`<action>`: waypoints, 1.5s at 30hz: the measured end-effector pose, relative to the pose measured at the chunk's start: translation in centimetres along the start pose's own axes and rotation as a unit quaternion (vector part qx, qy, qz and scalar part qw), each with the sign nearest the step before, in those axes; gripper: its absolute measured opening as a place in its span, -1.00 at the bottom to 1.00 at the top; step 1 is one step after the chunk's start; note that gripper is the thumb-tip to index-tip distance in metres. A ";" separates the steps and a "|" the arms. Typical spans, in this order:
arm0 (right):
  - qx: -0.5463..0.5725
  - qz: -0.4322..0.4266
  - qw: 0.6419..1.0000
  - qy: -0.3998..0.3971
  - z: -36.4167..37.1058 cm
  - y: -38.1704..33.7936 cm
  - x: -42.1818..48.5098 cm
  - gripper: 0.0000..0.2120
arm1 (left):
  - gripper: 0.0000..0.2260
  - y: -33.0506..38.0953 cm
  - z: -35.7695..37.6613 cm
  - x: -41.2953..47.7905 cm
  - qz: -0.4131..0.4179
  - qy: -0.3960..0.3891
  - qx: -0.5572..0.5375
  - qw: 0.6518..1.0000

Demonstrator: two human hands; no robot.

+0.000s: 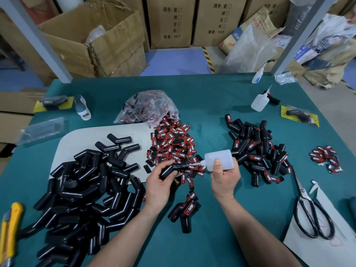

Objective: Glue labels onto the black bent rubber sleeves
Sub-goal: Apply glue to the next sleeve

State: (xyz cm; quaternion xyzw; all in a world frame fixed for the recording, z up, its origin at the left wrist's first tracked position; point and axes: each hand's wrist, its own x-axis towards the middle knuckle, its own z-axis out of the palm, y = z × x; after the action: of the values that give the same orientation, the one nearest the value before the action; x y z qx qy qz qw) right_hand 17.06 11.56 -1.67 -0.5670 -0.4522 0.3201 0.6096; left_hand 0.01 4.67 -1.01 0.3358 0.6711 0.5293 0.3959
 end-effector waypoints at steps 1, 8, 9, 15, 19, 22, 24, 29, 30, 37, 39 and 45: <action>-0.004 -0.006 1.000 -0.001 0.0 -0.1 0.0 -0.80 | -0.66 0.0 0.0 0.0 0.000 0.001 0.001 1.000; 0.009 -0.006 1.000 0.006 0.0 0.1 -0.1 -0.80 | -0.66 0.0 0.0 0.0 -0.008 -0.001 -0.006 1.000; 0.012 -0.002 1.000 0.007 0.0 0.1 -0.1 -0.80 | -0.65 0.0 0.0 0.0 -0.006 0.000 -0.006 1.000; 0.028 0.010 1.000 -0.002 0.1 0.6 0.0 -0.80 | -0.64 -0.2 0.1 0.1 0.010 0.000 -0.012 1.000; 0.028 -0.003 1.000 -0.010 0.1 0.4 0.0 -0.81 | -0.63 -0.2 0.1 0.1 0.010 0.001 -0.013 1.000; 0.030 -0.003 1.000 -0.008 0.1 0.4 0.0 -0.81 | -0.62 -0.2 0.0 0.1 0.013 -0.002 -0.007 1.000; 0.029 -0.004 1.000 -0.006 0.1 0.5 0.0 -0.82 | -0.61 -0.2 0.1 0.1 0.015 -0.003 -0.005 1.000; 0.023 -0.015 1.000 -0.009 0.1 0.4 0.1 -0.81 | -0.59 -0.4 0.0 0.2 0.016 -0.004 0.002 1.000; 0.022 -0.018 1.000 -0.010 0.1 0.3 0.1 -0.81 | -0.59 -0.4 0.0 0.2 0.014 -0.005 -0.003 1.000; 0.028 -0.022 0.999 0.000 0.2 0.1 0.1 -0.81 | -0.62 -0.5 0.1 0.2 0.002 -0.007 -0.052 0.999; 0.026 -0.018 0.999 -0.002 0.1 0.2 0.0 -0.80 | -0.62 -0.5 0.2 0.2 0.005 -0.005 -0.056 0.998; 0.030 -0.013 0.999 -0.003 0.2 0.1 0.0 -0.81 | -0.65 -0.6 0.3 0.3 0.013 -0.004 -0.059 0.998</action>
State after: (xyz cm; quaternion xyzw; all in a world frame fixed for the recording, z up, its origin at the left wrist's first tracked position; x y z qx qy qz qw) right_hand 16.90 11.60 -1.80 -0.5417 -0.4517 0.3274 0.6287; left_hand 0.07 4.95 -1.70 0.3226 0.6326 0.5720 0.4105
